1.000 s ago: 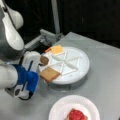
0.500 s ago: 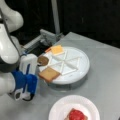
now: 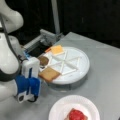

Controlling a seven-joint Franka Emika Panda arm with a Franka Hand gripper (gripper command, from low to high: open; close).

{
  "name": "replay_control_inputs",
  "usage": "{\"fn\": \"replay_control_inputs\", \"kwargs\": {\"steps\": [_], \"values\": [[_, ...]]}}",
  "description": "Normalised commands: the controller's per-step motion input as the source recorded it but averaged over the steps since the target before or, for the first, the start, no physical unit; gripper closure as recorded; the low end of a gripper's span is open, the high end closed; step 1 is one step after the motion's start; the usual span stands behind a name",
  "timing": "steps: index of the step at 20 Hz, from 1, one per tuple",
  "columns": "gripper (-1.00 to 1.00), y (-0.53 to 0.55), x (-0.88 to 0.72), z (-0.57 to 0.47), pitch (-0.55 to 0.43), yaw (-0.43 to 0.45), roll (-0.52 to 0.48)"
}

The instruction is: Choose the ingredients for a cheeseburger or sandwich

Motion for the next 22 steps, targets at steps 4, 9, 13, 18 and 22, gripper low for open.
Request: {"fn": "replay_control_inputs", "kwargs": {"steps": [4,9,13,18,22], "values": [[-1.0,-0.1,0.29,-0.07,-0.031,0.074,0.272],[-1.0,-0.1,0.25,-0.08,-0.02,0.069,0.252],[-1.0,-0.14,0.22,-0.09,-0.016,0.057,0.25],[1.0,-0.13,0.21,-0.07,0.009,0.044,0.221],[1.0,-0.1,0.2,-0.05,0.019,0.031,0.197]]}}
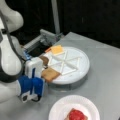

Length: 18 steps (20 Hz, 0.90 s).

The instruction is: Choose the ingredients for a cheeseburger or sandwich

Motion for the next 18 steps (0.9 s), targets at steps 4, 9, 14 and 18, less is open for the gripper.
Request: {"fn": "replay_control_inputs", "kwargs": {"steps": [4,9,14,18], "values": [[1.0,-0.11,0.2,-0.05,0.009,0.026,0.187],[1.0,-0.13,0.18,-0.04,0.022,0.024,0.171],[1.0,-0.14,0.19,0.0,0.036,0.029,0.16],[1.0,-0.15,0.19,0.05,0.063,0.049,0.167]]}}
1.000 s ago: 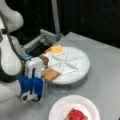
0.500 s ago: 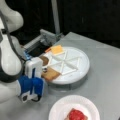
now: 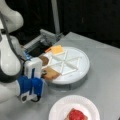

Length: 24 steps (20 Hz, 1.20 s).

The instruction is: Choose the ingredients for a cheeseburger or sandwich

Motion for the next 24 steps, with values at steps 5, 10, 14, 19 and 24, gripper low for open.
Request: {"fn": "replay_control_inputs", "kwargs": {"steps": [5,10,14,19,24], "values": [[1.0,-0.18,0.2,0.13,0.102,0.077,0.164],[1.0,-0.22,0.22,0.21,0.139,0.112,0.127],[1.0,-0.2,0.26,0.23,0.156,0.132,0.076],[1.0,-0.16,0.27,0.25,0.163,0.137,0.038],[1.0,-0.14,0.26,0.23,0.162,0.151,0.024]]}}
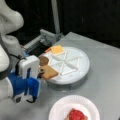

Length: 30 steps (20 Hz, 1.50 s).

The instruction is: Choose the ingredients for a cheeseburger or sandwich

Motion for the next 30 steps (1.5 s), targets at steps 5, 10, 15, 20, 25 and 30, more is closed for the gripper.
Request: {"fn": "replay_control_inputs", "kwargs": {"steps": [5,10,15,20,25,30], "values": [[1.0,-0.17,0.29,0.22,0.156,0.185,0.005],[1.0,-0.21,0.28,0.21,0.159,0.277,-0.065],[1.0,-0.18,0.35,0.2,0.134,0.375,-0.246],[1.0,-0.09,0.53,0.15,0.124,0.34,-0.33],[1.0,-0.09,0.56,0.02,0.137,0.269,-0.311],[1.0,-0.25,0.56,-0.05,0.159,0.22,-0.244]]}}
